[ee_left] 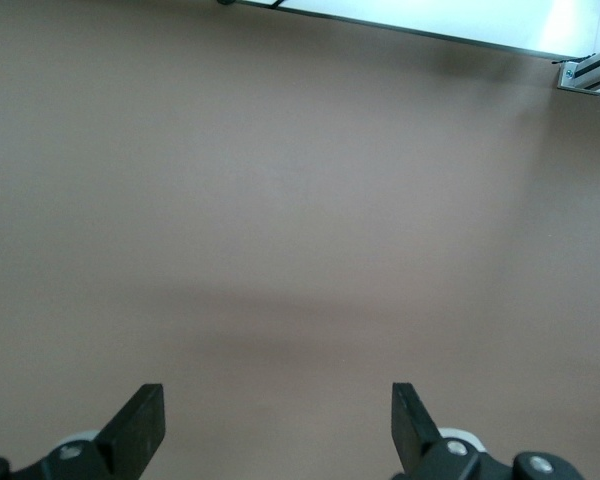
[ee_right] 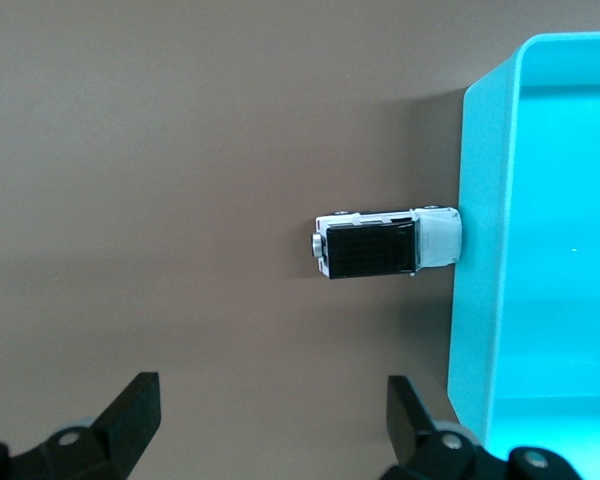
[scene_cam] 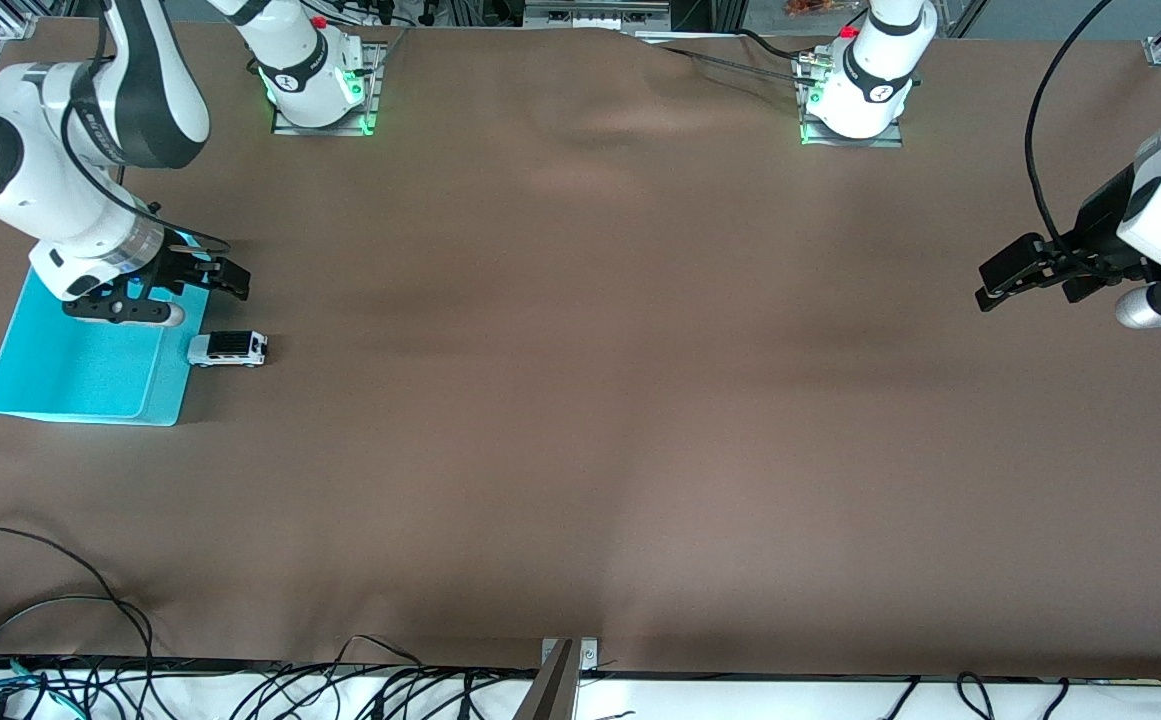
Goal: Wind and store white jeep toy
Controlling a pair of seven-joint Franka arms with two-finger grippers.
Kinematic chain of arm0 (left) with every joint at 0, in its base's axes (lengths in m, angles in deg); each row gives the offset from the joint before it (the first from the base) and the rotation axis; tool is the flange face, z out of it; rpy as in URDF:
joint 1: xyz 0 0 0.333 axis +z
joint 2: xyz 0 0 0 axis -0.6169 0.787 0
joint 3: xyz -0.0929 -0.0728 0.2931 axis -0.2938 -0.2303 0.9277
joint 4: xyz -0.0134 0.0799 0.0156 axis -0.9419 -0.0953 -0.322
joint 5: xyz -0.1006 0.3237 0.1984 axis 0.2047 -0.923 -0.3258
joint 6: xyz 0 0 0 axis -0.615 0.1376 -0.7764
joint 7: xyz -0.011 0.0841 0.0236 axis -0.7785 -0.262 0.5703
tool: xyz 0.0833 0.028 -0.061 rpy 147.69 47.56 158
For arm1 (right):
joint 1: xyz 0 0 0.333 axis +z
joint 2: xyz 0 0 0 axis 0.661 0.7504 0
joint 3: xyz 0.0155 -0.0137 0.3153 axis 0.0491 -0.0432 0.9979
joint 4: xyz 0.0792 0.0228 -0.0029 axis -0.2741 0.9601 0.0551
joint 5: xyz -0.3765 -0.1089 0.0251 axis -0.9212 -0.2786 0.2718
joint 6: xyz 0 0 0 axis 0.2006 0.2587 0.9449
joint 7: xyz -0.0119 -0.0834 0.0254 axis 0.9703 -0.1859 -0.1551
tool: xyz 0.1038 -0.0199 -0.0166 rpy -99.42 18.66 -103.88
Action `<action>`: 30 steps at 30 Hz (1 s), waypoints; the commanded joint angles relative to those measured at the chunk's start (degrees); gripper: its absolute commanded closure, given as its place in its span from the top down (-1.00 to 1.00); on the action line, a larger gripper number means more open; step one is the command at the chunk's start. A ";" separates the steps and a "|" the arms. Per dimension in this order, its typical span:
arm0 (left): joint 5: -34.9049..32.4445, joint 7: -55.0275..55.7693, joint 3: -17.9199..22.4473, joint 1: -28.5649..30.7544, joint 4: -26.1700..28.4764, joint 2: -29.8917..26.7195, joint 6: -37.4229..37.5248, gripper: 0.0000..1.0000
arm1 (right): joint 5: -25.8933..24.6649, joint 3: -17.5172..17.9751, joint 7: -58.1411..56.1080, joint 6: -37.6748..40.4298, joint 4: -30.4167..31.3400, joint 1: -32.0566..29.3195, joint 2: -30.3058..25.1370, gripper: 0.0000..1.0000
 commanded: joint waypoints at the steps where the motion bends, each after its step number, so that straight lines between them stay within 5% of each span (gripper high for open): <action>1: 0.92 -1.30 -0.10 0.36 0.11 -0.23 0.72 1.00 | -0.33 0.16 0.62 -5.34 5.39 -0.25 -2.20 1.00; 30: 0.84 -1.21 -0.18 0.01 0.02 0.21 0.72 1.00 | -0.68 -2.12 44.11 -19.40 9.61 -1.48 6.50 1.00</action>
